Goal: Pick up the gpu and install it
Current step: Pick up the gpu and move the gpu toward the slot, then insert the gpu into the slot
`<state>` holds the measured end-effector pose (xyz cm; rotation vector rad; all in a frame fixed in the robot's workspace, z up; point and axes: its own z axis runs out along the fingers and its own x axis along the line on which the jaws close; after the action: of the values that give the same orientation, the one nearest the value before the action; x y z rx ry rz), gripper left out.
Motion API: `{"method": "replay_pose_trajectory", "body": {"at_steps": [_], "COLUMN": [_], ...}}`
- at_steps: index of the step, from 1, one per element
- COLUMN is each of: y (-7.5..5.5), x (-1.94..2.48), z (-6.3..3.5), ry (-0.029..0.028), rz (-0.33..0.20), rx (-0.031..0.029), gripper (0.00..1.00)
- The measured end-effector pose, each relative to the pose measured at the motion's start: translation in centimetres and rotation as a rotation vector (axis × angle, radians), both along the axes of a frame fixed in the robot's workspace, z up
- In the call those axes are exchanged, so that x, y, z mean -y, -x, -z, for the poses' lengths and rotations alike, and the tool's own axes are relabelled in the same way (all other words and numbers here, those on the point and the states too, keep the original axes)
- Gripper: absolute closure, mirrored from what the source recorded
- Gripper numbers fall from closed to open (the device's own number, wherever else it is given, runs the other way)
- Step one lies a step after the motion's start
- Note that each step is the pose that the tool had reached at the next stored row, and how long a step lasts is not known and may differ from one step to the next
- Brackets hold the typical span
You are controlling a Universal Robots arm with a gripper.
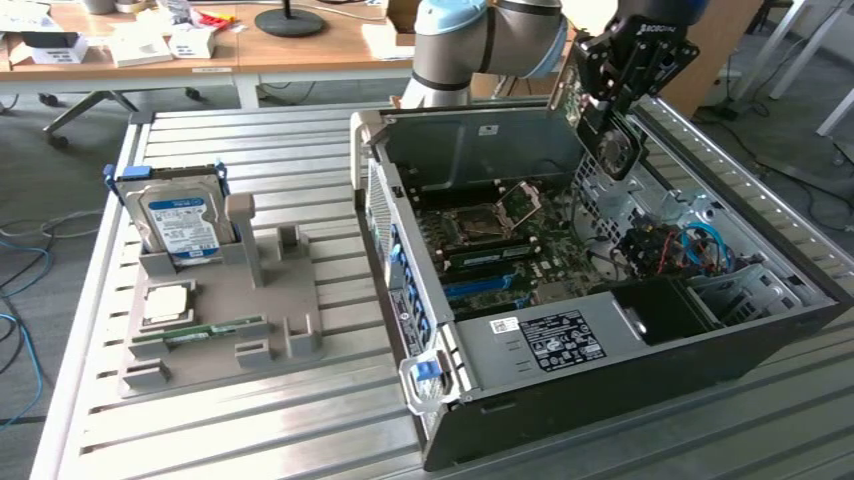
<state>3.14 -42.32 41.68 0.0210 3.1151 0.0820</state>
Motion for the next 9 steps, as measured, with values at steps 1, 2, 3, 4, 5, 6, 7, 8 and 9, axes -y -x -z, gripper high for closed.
{"method": "replay_pose_trajectory", "body": {"at_steps": [1,2,3,4,5,6,7,8,9], "y": [0.0,0.0,0.0,0.0,0.0,0.0,0.0,0.0,0.0], "x": [0.0,0.0,0.0,0.0,0.0,0.0,0.0,0.0,0.0], "z": [0.0,0.0,0.0,0.0,0.0,0.0,0.0,0.01,0.0], "ry": [0.0,0.0,-0.0001,-0.0001,-0.0001,-0.0001,0.0,-0.0001,-0.0001], "rz": [0.0,0.0,0.0,0.0,0.0,0.0,0.0,0.0,0.0], "rx": [0.0001,0.0,0.0,0.0,0.0001,0.0001,0.0,0.0001,0.0001], "gripper": [0.73,0.73,0.73,0.73,0.73,0.73,0.73,0.73,0.73]}}
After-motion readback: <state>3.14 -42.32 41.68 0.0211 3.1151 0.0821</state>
